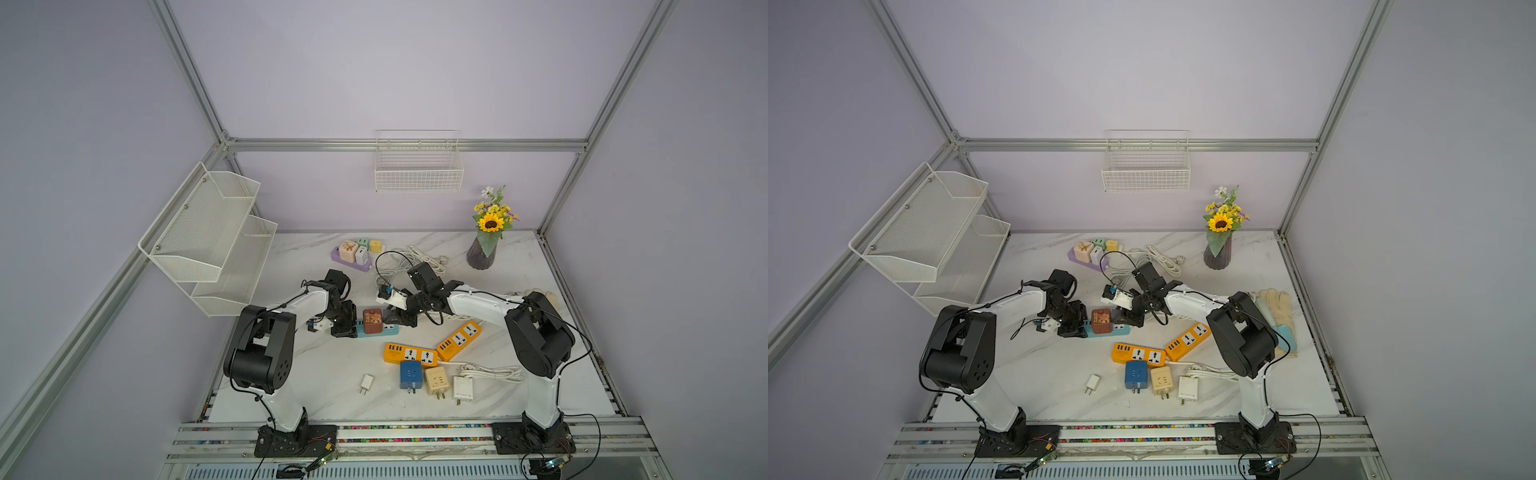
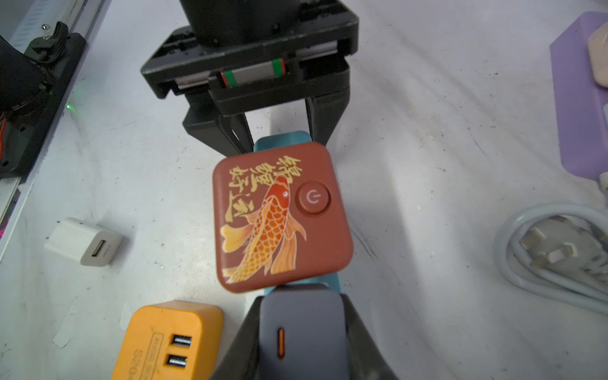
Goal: Pull the plug off the socket
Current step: Remove the plug from the socket, then place the plug at the center of the board.
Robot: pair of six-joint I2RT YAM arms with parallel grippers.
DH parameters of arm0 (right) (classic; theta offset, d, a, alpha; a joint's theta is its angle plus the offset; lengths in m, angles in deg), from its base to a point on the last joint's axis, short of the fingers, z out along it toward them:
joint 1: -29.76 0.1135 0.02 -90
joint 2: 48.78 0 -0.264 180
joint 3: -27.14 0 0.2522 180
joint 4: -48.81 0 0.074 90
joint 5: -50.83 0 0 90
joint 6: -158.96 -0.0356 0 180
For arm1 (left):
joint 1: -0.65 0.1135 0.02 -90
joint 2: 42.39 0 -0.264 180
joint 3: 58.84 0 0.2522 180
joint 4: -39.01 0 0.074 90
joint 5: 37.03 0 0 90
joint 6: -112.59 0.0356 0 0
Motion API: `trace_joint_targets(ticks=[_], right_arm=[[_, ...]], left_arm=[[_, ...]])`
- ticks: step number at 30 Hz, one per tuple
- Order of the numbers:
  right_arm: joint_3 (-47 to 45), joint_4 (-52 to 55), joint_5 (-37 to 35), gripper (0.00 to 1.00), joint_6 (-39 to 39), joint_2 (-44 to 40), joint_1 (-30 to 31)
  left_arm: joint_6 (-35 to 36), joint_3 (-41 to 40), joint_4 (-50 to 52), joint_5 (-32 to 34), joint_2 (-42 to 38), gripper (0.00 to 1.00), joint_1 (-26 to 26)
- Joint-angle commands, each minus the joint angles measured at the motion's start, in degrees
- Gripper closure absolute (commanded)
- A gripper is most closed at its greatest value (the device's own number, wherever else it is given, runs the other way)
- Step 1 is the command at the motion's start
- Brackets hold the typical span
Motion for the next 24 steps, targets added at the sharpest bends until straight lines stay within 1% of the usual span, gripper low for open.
trace_joint_targets(ticks=[1,4,8,10,13,15,18,21,24], right_arm=[[0.53,0.50,0.18,0.81,-1.61,-3.02,0.00],[-1.85,0.04,-2.62,0.81,-4.59,-6.35,0.10],[-8.88,-1.18,-5.90,0.81,-11.12,-14.21,1.55],[-12.58,-0.59,-7.75,0.81,-13.74,-18.40,3.67],[-15.85,1.92,-10.81,0.80,-18.76,-23.21,9.36],[-15.43,4.93,-11.77,0.79,-24.71,-23.73,13.20],[-13.19,8.49,-12.56,0.78,-34.16,-22.27,17.84],[-11.73,9.33,-13.76,0.77,-41.54,-20.47,21.13],[-11.57,7.27,-14.70,0.77,-46.85,-18.46,22.70]], left_arm=[[0.14,-2.55,3.97,6.71,3.95,0.93,-0.66],[0.12,-2.38,4.02,6.92,3.63,0.94,-0.65],[0.31,-2.21,3.93,6.89,3.77,0.94,-0.65],[0.41,-2.20,3.85,6.88,3.87,0.94,-0.65],[0.63,-2.14,3.56,6.89,3.90,0.94,-0.67],[0.67,-2.11,3.50,7.07,3.96,0.94,-0.65],[0.84,-2.02,3.52,7.62,3.59,0.94,-0.65],[1.10,-1.87,3.48,7.68,3.50,0.94,-0.57],[1.46,-1.77,3.57,7.61,3.55,0.94,-0.65]])
